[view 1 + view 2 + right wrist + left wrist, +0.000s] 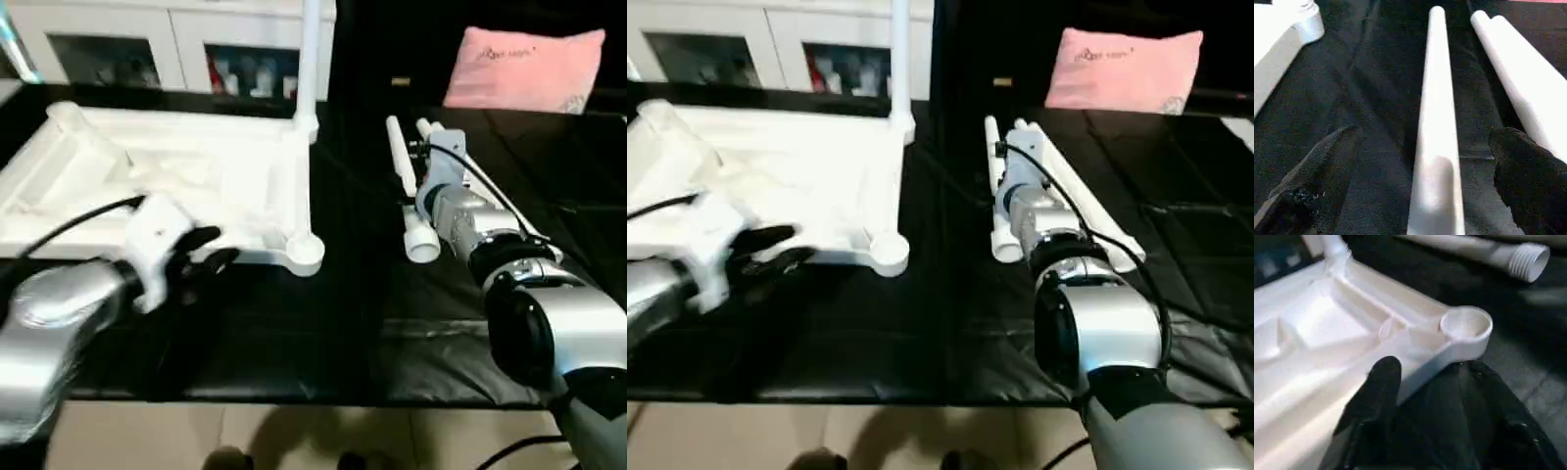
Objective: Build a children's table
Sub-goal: Rotate table base, then pick table leg
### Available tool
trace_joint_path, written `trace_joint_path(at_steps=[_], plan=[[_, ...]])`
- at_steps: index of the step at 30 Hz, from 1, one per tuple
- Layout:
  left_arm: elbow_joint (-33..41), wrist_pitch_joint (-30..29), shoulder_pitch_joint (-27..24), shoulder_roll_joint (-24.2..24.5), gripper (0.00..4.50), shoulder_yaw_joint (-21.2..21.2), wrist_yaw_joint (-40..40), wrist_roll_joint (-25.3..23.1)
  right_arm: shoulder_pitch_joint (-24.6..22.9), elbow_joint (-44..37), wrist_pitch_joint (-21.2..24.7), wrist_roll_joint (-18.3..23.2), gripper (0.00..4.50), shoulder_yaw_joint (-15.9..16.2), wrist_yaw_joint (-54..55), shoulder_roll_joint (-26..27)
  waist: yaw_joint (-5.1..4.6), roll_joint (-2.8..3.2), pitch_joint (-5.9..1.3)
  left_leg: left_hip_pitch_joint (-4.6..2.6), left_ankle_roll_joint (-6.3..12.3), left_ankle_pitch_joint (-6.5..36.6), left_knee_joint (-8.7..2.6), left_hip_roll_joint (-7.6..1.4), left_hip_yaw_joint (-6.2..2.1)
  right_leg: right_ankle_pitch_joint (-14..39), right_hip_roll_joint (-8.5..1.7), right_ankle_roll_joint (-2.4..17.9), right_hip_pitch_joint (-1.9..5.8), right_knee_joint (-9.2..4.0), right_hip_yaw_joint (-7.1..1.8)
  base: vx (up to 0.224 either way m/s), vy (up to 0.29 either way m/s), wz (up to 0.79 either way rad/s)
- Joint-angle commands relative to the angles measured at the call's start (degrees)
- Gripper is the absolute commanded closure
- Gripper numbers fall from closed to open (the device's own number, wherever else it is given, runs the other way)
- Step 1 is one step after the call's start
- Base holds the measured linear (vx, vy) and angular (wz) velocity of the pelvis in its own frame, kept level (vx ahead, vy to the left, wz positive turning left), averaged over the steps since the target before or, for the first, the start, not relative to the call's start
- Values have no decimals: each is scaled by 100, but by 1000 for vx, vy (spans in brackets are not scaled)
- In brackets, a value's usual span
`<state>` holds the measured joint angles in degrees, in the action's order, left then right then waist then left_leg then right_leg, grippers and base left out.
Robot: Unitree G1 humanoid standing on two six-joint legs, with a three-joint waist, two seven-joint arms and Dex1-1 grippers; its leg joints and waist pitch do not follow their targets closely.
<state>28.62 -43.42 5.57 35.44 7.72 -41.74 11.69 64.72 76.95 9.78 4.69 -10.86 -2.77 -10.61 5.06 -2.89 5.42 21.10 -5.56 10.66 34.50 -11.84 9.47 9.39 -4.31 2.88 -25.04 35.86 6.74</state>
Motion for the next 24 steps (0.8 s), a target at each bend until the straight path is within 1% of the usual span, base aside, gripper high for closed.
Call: trace_joint_path(at_steps=[1,2,3,4,5,6,7,8,9,10,11,12,13,14,15,16,17,18,20,21,22,24], plan=[[549,-366,-292,87,208,253,55,119,44,58,123,-41,0,-25,72,-64,-14,20,-262,10,43,1571,-454,-97,-29,2279,-370,511,327,-476,-346,0,0,0],[663,-428,-392,102,191,312,53,140,38,62,135,-30,0,-41,64,-61,-11,40,-247,9,50,1557,-452,-88,-33,2276,-369,521,317,-476,-350,0,0,0],[790,-522,-491,121,191,382,67,169,30,69,151,-45,0,-44,59,-59,-19,15,-237,6,48,1547,-452,-89,-23,2256,-364,519,312,-483,-353,0,0,0],[900,-618,-586,150,185,445,68,195,13,80,178,-66,0,-44,64,-59,-7,-11,-221,6,65,1463,-460,-94,-31,2109,-363,554,315,-462,-359,0,0,0],[1009,-716,-661,180,163,511,69,235,0,88,196,-89,0,-50,92,-62,-17,-25,-191,6,60,1419,-467,-103,-29,1911,-342,610,294,-449,-362,0,0,0],[1102,-805,-719,203,163,571,71,272,-10,95,216,-102,0,-56,106,-65,-17,-39,-169,-2,47,1412,-471,-105,-27,1753,-337,682,292,-423,-369,0,0,0],[1196,-899,-788,226,154,646,67,312,-25,105,263,-106,0,-65,101,-62,-15,-33,-164,0,45,1410,-473,-107,-33,1703,-339,712,302,-415,-369,0,0,0],[1297,-989,-878,267,150,738,55,343,-43,116,319,-100,0,-79,81,-57,-15,-43,-156,-8,47,1339,-468,-107,-25,1549,-340,768,304,-407,-375,0,0,0],[1317,-1003,-902,280,150,759,49,345,-49,118,332,-96,0,-84,74,-55,-21,-88,-112,10,64,1298,-476,-101,-23,1503,-335,781,302,-411,-377,0,0,0],[1426,-1103,-989,326,148,845,56,387,-68,125,373,-90,0,-110,61,-50,-12,-76,-109,6,77,1238,-474,-98,-24,1435,-344,810,315,-398,-383,0,0,0],[1543,-1210,-1082,362,135,946,65,446,-95,135,433,-73,0,-143,48,-48,-15,-82,-101,13,73,1178,-471,-104,-25,1353,-356,841,329,-382,-390,0,0,0],[1605,-1265,-1122,377,121,1012,60,478,-109,141,493,-46,0,-172,33,-47,-20,-120,-43,27,90,1174,-478,-91,-23,1423,-355,831,326,-394,-395,0,0,0],[1671,-1325,-1160,393,121,1081,52,511,-122,147,561,-13,0,-208,26,-49,-13,-110,-40,18,88,1159,-480,-92,-26,1454,-362,823,326,-402,-395,0,0,0],[1718,-1373,-1176,402,109,1119,53,533,-127,150,597,8,0,-235,43,-53,-21,-117,-21,14,79,1127,-481,-98,-26,1442,-360,824,321,-401,-397,0,0,0],[1728,-1387,-1178,403,109,1124,56,538,-133,151,609,13,0,-245,63,-57,-13,-112,-8,7,75,1132,-483,-100,-27,1458,-362,819,313,-410,-397,0,0,0],[1764,-1416,-1190,415,103,1143,52,559,-137,153,634,5,0,-245,54,-62,-12,-108,17,-4,63,1202,-489,-92,-24,1545,-357,802,300,-426,-398,0,0,0],[1796,-1449,-1195,431,82,1162,58,592,-144,155,653,8,0,-264,55,-65,-14,-117,25,-7,37,1263,-497,-96,-29,1627,-364,778,306,-430,-397,0,0,0],[1825,-1487,-1198,444,74,1180,64,625,-150,157,678,8,30,-279,65,-69,-13,-117,39,-10,24,1310,-503,-97,-35,1707,-369,755,303,-444,-397,0,0,0],[1855,-1548,-1178,465,73,1179,80,666,-156,159,730,14,38,-305,57,-85,-13,-113,39,-20,-5,1352,-508,-102,-41,1741,-372,749,305,-445,-398,0,0,0],[1852,-1559,-1160,471,62,1158,86,671,-156,160,758,28,38,-321,50,-96,-12,-111,41,-20,-11,1355,-508,-101,-42,1738,-373,753,305,-444,-399,0,0,0],[1858,-1572,-1159,478,46,1157,100,689,-156,158,778,30,54,-337,40,-98,-10,-110,42,-23,-20,1374,-515,-101,-48,1761,-373,744,311,-450,-396,0,0,0],[1895,-1614,-1157,510,33,1157,120,749,-153,155,900,77,80,-431,-17,-110,-9,-120,32,-20,-25,1346,-514,-95,-50,1732,-374,750,324,-446,-395,0,0,0]])
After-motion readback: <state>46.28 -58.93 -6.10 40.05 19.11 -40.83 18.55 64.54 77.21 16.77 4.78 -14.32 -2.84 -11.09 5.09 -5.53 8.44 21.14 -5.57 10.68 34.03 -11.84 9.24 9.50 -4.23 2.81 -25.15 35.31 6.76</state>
